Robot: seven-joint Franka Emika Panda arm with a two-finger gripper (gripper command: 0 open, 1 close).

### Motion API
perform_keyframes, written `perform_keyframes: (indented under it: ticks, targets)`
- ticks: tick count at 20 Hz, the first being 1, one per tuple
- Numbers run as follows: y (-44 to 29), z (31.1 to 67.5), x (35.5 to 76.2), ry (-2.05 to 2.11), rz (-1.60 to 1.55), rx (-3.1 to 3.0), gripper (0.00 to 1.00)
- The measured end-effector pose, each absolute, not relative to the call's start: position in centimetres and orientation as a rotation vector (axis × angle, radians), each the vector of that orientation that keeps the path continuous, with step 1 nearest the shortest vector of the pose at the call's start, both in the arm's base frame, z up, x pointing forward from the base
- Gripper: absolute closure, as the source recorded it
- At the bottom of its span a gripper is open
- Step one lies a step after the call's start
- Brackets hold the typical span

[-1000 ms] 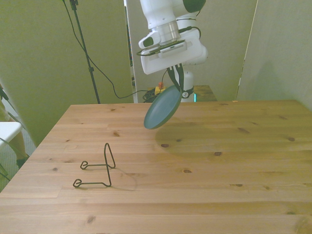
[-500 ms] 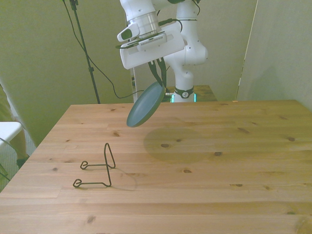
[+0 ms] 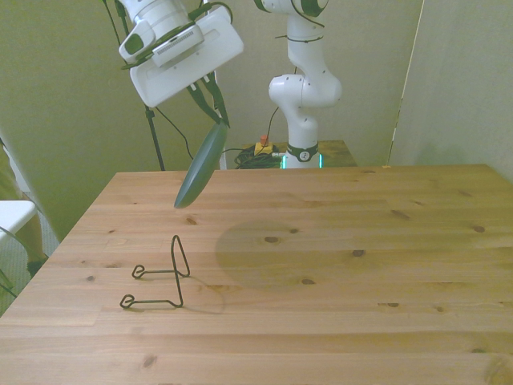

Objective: Load the plate

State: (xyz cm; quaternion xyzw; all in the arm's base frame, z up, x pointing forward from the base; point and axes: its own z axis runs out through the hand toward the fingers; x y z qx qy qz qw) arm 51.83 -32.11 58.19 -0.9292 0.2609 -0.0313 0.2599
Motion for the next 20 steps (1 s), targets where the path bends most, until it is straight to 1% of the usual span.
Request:
perform_keyframes:
  ticks: [3,8,10,11,13,20]
  targets:
    - [-34.0,58.0,53.4,0.683,-0.064,-2.506,1.0]
    - [-36.2,60.2,54.2,0.633,-0.072,-2.489,1.0]
    - [-37.0,60.3,54.9,0.641,-0.079,-2.495,1.0]
    - [-37.5,59.9,56.6,0.656,-0.082,-2.519,1.0]
    - [-37.5,60.2,56.9,0.66,-0.07,-2.502,1.0]
    - [-38.2,57.1,58.6,0.637,-0.018,-2.426,1.0]
